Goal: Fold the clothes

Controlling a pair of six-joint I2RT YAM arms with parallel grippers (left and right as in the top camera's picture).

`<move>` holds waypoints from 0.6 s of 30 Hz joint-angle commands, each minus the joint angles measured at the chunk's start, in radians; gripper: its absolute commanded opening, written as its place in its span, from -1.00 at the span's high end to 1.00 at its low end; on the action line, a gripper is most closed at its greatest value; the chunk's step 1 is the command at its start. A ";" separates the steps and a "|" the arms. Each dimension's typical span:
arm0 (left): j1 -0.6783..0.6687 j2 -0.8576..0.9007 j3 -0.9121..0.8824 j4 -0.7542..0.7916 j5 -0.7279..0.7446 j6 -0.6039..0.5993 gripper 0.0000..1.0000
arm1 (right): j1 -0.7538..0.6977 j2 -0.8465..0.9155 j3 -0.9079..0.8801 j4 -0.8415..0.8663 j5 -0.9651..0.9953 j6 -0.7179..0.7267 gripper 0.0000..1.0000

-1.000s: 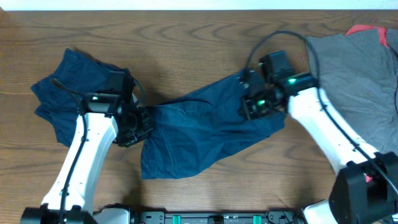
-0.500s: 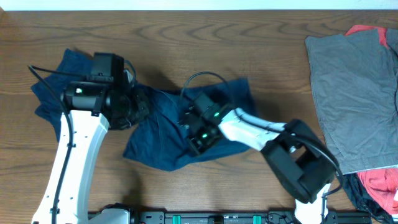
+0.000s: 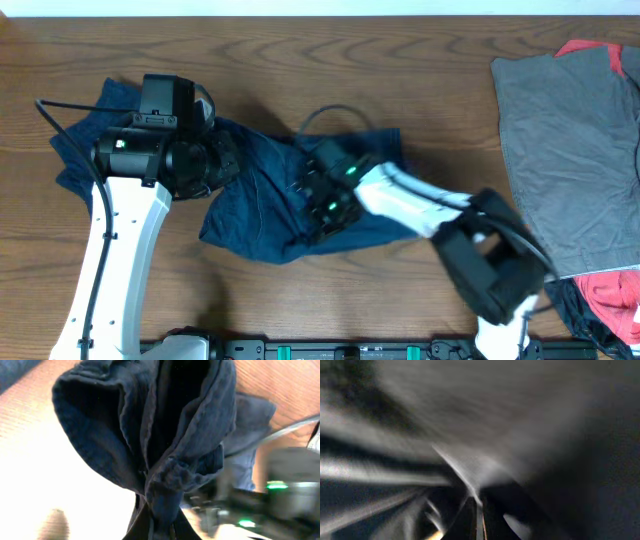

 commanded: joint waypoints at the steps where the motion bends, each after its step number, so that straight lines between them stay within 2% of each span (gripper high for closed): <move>1: 0.004 -0.006 0.035 0.013 0.009 -0.004 0.88 | -0.096 -0.149 0.029 -0.060 0.173 -0.026 0.88; 5: 0.004 -0.005 0.033 0.028 0.010 -0.025 0.88 | -0.189 -0.190 0.028 -0.179 0.321 -0.099 0.89; 8: 0.004 -0.005 0.033 0.048 0.010 -0.043 0.88 | -0.246 -0.176 -0.008 -0.202 0.399 -0.102 0.91; 18: -0.056 0.049 0.032 0.167 0.010 -0.139 0.88 | -0.290 -0.124 -0.216 0.033 0.406 -0.080 0.93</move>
